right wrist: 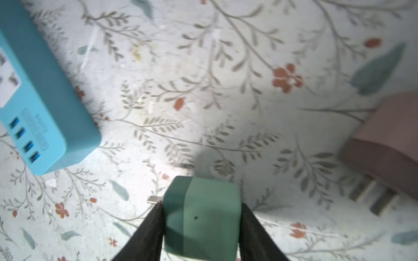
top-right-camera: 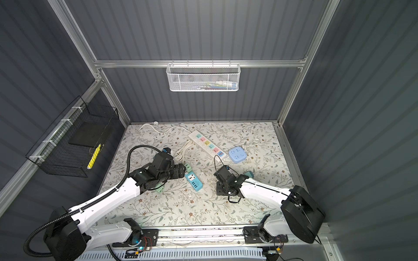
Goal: Insert the plug
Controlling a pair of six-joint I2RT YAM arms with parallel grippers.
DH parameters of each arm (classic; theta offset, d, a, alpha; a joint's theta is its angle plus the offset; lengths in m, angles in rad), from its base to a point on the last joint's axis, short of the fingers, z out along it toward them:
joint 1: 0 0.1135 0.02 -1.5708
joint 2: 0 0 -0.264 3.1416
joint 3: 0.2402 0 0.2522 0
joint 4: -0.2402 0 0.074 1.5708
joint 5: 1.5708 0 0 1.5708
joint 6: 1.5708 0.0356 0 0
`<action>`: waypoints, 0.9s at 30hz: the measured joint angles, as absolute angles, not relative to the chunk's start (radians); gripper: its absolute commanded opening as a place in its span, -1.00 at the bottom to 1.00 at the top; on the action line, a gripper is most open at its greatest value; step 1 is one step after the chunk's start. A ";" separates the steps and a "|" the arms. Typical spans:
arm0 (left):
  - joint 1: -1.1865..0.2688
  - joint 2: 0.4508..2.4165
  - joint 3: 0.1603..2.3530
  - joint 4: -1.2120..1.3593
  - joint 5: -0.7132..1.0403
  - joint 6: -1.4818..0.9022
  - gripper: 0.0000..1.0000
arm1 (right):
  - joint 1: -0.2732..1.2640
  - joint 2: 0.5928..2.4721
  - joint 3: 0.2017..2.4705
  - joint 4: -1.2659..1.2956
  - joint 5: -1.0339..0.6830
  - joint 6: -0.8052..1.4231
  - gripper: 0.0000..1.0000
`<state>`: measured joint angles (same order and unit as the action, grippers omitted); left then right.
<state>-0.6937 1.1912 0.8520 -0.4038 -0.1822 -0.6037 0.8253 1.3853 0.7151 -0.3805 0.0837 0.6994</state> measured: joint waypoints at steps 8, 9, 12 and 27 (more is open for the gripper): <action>-0.694 1.129 0.850 -0.388 -0.164 -0.560 0.67 | 0.937 1.448 0.749 -0.382 0.091 0.604 0.05; -0.694 1.115 0.850 -0.379 -0.162 -0.555 0.68 | 0.938 1.448 0.745 -0.383 0.091 0.597 0.09; -0.694 1.094 0.849 -0.352 -0.168 -0.551 0.70 | 0.937 1.448 0.742 -0.388 0.093 0.583 0.23; -0.692 1.087 0.813 -0.245 -0.205 -0.529 0.55 | 0.937 1.238 0.687 -0.458 0.138 0.616 0.51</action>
<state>-0.6918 1.0870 0.8135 -0.2455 -0.2050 -0.5293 0.9367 1.2381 0.6868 -0.4576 0.1383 0.6159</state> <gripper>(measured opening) 0.841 0.756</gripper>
